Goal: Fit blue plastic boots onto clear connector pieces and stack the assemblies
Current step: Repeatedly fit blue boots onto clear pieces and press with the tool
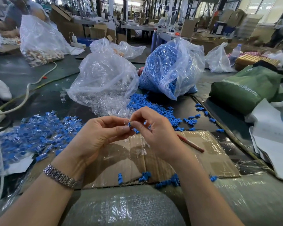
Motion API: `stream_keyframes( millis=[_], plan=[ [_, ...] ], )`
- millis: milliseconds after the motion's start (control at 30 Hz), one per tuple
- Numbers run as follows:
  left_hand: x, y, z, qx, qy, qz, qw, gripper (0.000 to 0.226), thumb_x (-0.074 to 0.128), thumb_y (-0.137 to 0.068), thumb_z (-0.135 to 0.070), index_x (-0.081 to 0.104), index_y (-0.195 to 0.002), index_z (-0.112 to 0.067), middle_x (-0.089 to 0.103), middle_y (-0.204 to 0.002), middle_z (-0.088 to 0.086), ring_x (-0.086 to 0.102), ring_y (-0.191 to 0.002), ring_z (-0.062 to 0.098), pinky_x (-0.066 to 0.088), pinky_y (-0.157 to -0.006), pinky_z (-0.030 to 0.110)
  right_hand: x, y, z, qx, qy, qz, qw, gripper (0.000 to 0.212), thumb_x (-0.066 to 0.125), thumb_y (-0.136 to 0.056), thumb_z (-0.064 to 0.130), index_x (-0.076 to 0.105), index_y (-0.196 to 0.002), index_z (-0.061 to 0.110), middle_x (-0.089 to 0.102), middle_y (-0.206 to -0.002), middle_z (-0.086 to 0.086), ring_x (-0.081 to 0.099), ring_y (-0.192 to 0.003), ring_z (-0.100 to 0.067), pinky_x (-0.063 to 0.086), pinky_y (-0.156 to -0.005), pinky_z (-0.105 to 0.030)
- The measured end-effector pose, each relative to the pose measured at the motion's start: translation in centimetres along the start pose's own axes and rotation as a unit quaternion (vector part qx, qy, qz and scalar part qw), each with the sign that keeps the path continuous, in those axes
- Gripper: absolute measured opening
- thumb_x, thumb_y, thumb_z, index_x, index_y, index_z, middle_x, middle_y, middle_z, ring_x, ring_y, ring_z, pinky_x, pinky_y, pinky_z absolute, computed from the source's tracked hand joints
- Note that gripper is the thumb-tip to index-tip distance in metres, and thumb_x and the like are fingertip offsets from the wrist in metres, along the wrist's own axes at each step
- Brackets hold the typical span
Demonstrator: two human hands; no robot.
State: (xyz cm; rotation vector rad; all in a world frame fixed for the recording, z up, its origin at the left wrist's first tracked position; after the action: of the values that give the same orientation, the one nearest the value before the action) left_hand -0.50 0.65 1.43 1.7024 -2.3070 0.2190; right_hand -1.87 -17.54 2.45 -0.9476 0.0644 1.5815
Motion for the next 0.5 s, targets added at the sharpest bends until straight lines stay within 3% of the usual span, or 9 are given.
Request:
stream_keyframes(
  millis=[133,300,367,433,500],
  plan=[
    [-0.1,0.0,-0.1,0.006,0.001,0.004,1.0,0.024,0.077,-0.067,-0.003,0.081,-0.09,-0.004,0.077,-0.098,0.021,0.077,-0.089,0.027,0.06,-0.074,0.025,-0.1,0.0,0.1,-0.012,0.005,-0.005,1.0,0.003,0.066,-0.098,0.013,0.065,-0.096,0.013,0.061,-0.091,0.001,0.058,-0.087,-0.016,0.049,-0.079,-0.032],
    [-0.3,-0.1,0.0,0.004,0.005,0.01,1.0,0.024,0.077,-0.069,-0.004,0.08,-0.093,-0.002,0.076,-0.101,0.022,0.076,-0.092,0.027,0.061,-0.074,0.025,-0.2,0.1,0.4,-0.004,0.003,-0.001,1.0,0.002,0.067,-0.098,0.013,0.066,-0.096,0.013,0.062,-0.09,0.001,0.058,-0.087,-0.016,0.047,-0.078,-0.026],
    [-0.4,-0.1,0.0,0.002,0.013,0.022,1.0,0.027,0.078,-0.069,-0.006,0.079,-0.095,-0.001,0.076,-0.103,0.023,0.076,-0.095,0.029,0.06,-0.076,0.025,-0.7,0.2,0.4,0.035,-0.045,-0.011,0.998,0.003,0.066,-0.099,0.021,0.067,-0.101,0.02,0.066,-0.092,0.006,0.061,-0.088,-0.01,0.044,-0.076,-0.015],
    [-0.5,-0.2,0.0,0.003,0.03,0.027,0.999,0.026,0.076,-0.071,-0.004,0.079,-0.096,-0.001,0.075,-0.104,0.025,0.075,-0.097,0.032,0.06,-0.078,0.026,-1.6,0.3,-0.1,0.089,-0.045,-0.059,0.993,0.007,0.062,-0.1,0.032,0.065,-0.105,0.027,0.067,-0.095,0.011,0.062,-0.09,-0.005,0.045,-0.078,-0.013],
    [-0.6,-0.3,0.0,0.009,0.042,0.021,0.999,0.024,0.075,-0.072,-0.003,0.079,-0.095,-0.001,0.074,-0.103,0.026,0.075,-0.097,0.033,0.06,-0.078,0.026,-2.9,0.3,-1.6,0.173,0.09,-0.095,0.976,0.018,0.059,-0.101,0.038,0.062,-0.114,0.026,0.063,-0.107,0.011,0.059,-0.1,-0.007,0.049,-0.09,-0.024]
  ],
)
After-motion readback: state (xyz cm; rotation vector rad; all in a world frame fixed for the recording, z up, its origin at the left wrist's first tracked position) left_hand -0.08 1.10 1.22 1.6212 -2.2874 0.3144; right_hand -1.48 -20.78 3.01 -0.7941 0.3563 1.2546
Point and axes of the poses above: each hand's wrist, its own y-axis away from the middle knuckle, its own x-axis out of the palm, z = x × y, the point moved 1 cm from there along -y, towards the middle knuckle
